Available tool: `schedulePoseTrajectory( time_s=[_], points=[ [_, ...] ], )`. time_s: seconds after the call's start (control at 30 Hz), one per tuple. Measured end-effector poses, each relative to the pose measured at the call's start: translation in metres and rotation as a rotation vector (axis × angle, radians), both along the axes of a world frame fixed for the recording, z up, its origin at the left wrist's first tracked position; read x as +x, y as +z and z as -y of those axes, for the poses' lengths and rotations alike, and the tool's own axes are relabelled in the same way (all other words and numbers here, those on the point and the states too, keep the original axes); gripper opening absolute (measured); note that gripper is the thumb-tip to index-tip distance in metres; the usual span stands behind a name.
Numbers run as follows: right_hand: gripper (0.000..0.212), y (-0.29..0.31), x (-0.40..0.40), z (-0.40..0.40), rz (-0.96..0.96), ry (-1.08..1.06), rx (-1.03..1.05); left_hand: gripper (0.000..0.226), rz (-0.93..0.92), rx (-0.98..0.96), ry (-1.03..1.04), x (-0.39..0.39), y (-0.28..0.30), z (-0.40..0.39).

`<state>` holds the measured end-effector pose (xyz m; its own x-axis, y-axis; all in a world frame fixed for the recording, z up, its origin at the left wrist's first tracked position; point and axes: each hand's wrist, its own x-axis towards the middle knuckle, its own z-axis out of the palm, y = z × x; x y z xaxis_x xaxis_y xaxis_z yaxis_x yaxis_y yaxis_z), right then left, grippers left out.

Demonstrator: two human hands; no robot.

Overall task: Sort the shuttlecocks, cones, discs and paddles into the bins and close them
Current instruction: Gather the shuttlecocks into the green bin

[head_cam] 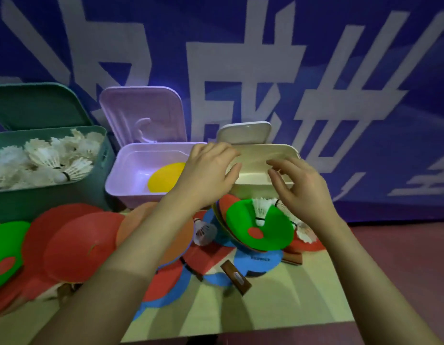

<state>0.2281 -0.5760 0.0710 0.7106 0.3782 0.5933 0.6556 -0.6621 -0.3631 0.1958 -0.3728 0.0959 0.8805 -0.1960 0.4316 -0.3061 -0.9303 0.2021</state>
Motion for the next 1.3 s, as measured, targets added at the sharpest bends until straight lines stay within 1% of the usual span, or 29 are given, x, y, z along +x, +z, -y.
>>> schedulePoseTrajectory(
  time_s=[0.1, 0.17, 0.23, 0.37, 0.47, 0.53, 0.63, 0.67, 0.73, 0.8, 0.87, 0.93, 1.0, 1.07, 1.13, 1.2, 1.3],
  points=[
    [0.032, -0.014, 0.006, 0.028, -0.036, -0.070, 0.003, 0.044, -0.042, 0.005, -0.053, 0.012, -0.013, 0.026],
    [0.030, -0.028, 0.014, 0.041, -0.061, -0.110, -0.004, 0.050, -0.091, 0.003, -0.080, 0.025, -0.028, 0.040],
    [0.032, -0.045, 0.025, 0.053, -0.102, -0.126, -0.043, 0.052, -0.144, -0.001, -0.107, 0.036, -0.046, 0.050],
    [0.040, -0.082, 0.043, 0.074, -0.203, -0.208, -0.174, 0.041, -0.292, 0.005, -0.122, 0.058, -0.082, 0.068],
    [0.045, -0.107, 0.053, 0.088, -0.346, -0.274, -0.270, 0.036, -0.399, 0.037, -0.117, 0.070, -0.112, 0.079],
    [0.051, -0.121, 0.058, 0.098, -0.445, -0.292, -0.338, 0.040, -0.470, 0.060, -0.103, 0.073, -0.129, 0.085],
    [0.063, -0.136, 0.064, 0.115, -0.525, -0.290, -0.428, 0.051, -0.587, 0.070, -0.069, 0.077, -0.153, 0.093],
    [0.063, -0.141, 0.067, 0.121, -0.552, -0.282, -0.428, 0.054, -0.625, 0.078, -0.055, 0.078, -0.159, 0.095],
    [0.056, -0.147, 0.073, 0.128, -0.601, -0.247, -0.396, 0.057, -0.660, 0.091, -0.021, 0.080, -0.169, 0.102],
    [0.048, -0.152, 0.077, 0.131, -0.588, -0.202, -0.340, 0.051, -0.627, 0.061, 0.032, 0.081, -0.175, 0.108],
    [0.044, -0.155, 0.080, 0.132, -0.546, -0.184, -0.290, 0.036, -0.549, 0.023, 0.092, 0.081, -0.178, 0.114],
    [0.047, -0.156, 0.085, 0.133, -0.519, -0.181, -0.288, 0.024, -0.510, -0.017, 0.129, 0.080, -0.179, 0.119],
    [0.050, -0.160, 0.091, 0.135, -0.512, -0.171, -0.339, 0.018, -0.486, -0.057, 0.160, 0.079, -0.179, 0.124],
    [0.052, -0.163, 0.096, 0.135, -0.573, -0.165, -0.384, 0.011, -0.446, -0.087, 0.180, 0.077, -0.179, 0.127],
    [0.051, -0.165, 0.101, 0.138, -0.661, -0.134, -0.352, 0.005, -0.399, -0.110, 0.202, 0.072, -0.179, 0.132],
    [0.045, -0.165, 0.104, 0.141, -0.696, -0.089, -0.316, 0.003, -0.352, -0.111, 0.212, 0.068, -0.179, 0.137],
    [0.030, -0.167, 0.104, 0.145, -0.635, -0.041, -0.226, 0.004, -0.306, -0.119, 0.225, 0.063, -0.176, 0.142]
  ],
)
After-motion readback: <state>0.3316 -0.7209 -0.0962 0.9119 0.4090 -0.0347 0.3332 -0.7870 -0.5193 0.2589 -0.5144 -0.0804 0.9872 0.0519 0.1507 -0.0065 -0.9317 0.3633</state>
